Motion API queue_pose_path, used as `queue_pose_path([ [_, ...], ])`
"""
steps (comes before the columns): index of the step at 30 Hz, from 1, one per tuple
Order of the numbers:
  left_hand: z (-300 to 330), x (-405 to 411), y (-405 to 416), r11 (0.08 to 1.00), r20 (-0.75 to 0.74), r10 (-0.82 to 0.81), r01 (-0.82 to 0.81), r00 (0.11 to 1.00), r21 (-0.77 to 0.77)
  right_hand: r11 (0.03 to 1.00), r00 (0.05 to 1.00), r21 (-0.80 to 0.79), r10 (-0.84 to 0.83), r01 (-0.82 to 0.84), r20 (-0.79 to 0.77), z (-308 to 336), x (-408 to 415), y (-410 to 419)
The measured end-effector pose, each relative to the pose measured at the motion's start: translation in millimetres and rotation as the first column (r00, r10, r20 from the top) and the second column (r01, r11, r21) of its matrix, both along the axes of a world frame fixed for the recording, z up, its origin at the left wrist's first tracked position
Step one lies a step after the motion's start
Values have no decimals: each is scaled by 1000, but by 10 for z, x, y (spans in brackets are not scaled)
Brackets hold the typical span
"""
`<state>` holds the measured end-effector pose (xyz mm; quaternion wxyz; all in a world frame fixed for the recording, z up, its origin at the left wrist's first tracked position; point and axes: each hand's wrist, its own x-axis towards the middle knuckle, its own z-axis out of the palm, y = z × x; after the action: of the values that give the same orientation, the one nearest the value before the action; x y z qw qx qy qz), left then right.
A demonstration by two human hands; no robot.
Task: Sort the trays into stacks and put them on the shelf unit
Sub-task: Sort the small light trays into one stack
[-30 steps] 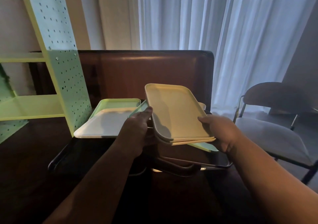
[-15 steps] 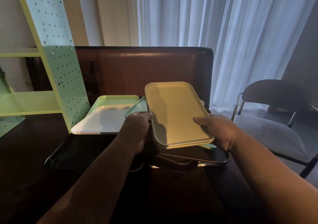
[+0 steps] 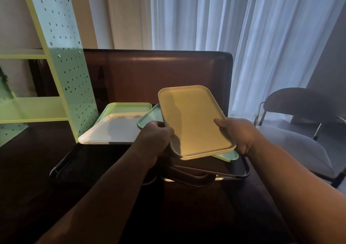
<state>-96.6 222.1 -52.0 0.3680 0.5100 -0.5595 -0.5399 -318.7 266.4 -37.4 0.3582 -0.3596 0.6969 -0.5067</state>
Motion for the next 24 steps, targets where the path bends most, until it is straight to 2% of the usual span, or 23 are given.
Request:
queue_pose_path([
  [4,-45,51,155,988,115,-99,84,988,127,998,997,53,-29,33,-77,15,-140,-163],
  [9,-131,3,201,950,-96,-83,108,992,295,989,955,144,27,16,-295,-63,-252,-370],
  [10,-135,-1,200,944,-120,-77,111,990,310,985,919,170,71,-4,-387,-85,-274,-413],
  [12,-131,-2,199,931,-177,-67,125,982,344,967,789,252,177,-30,-589,-119,-291,-476],
  [14,-125,4,173,915,-244,-43,137,969,380,945,679,325,255,-26,-688,-156,-308,-522],
  [18,-112,16,156,898,-305,-6,139,952,417,909,526,417,366,-25,-767,-248,-468,-680],
  [22,-108,14,155,890,-318,-13,156,948,428,893,453,438,433,-101,-779,-235,-642,-840],
  [24,-115,6,147,893,-320,-25,165,947,420,876,459,455,474,-159,-751,-192,-650,-882],
])
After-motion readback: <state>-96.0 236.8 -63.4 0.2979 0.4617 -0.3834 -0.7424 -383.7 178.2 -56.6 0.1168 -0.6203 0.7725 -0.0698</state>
